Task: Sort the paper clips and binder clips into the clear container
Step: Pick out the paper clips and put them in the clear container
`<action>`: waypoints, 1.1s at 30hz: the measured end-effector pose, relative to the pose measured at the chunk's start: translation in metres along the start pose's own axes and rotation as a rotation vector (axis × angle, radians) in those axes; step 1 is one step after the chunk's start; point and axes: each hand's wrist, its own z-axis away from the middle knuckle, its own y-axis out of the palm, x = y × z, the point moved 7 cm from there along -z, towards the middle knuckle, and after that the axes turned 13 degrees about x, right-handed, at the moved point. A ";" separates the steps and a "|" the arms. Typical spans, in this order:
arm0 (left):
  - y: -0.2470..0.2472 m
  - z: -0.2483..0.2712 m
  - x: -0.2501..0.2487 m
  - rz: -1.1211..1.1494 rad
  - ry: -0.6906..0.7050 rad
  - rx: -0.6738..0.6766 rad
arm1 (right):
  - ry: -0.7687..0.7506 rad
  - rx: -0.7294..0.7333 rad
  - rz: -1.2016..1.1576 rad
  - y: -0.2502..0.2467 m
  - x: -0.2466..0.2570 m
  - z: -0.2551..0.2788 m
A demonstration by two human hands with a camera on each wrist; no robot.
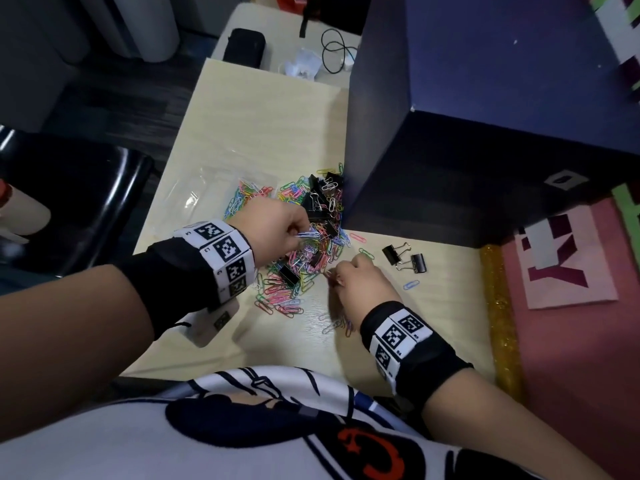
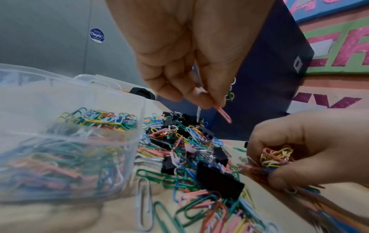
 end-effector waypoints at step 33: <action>-0.014 0.039 0.130 0.104 -0.271 0.009 | -0.082 -0.102 -0.681 -0.077 0.112 -0.052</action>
